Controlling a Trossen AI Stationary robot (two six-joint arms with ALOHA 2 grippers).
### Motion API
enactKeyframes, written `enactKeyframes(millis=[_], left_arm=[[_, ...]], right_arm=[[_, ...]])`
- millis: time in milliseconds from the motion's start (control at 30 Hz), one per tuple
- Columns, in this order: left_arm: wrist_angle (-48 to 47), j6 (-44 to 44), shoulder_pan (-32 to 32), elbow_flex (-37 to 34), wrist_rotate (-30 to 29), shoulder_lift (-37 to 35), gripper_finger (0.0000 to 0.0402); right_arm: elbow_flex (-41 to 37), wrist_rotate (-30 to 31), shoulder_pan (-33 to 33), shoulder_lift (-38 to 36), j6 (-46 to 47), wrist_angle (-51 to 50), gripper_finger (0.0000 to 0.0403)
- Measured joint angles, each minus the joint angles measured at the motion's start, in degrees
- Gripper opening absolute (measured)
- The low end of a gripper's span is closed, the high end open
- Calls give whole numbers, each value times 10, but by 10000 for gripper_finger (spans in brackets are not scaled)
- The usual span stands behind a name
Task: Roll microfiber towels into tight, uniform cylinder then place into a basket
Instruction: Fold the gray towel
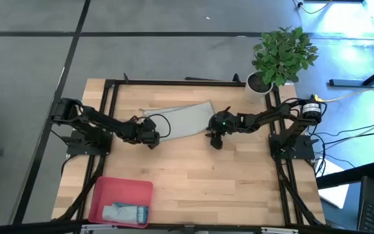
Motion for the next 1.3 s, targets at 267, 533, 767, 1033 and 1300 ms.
enactKeyframes(millis=[267, 533, 767, 1033, 1300], left_arm=[[31, -42, -44, 0, 51, -2, 71], [158, -16, -81, -2, 116, 1, 71], [171, 43, -97, 20, 83, -22, 71], [87, 68, -94, 45, -12, -73, 71], [17, 32, -59, 26, -17, -63, 71]], right_arm=[[11, 55, -23, 0, 0, 1, 173], [20, 99, -43, 0, -1, 7, 173], [50, 99, -38, -3, -7, -2, 173], [83, 33, -12, -6, -4, -5, 173], [84, -29, 41, 3, -4, -5, 173]])
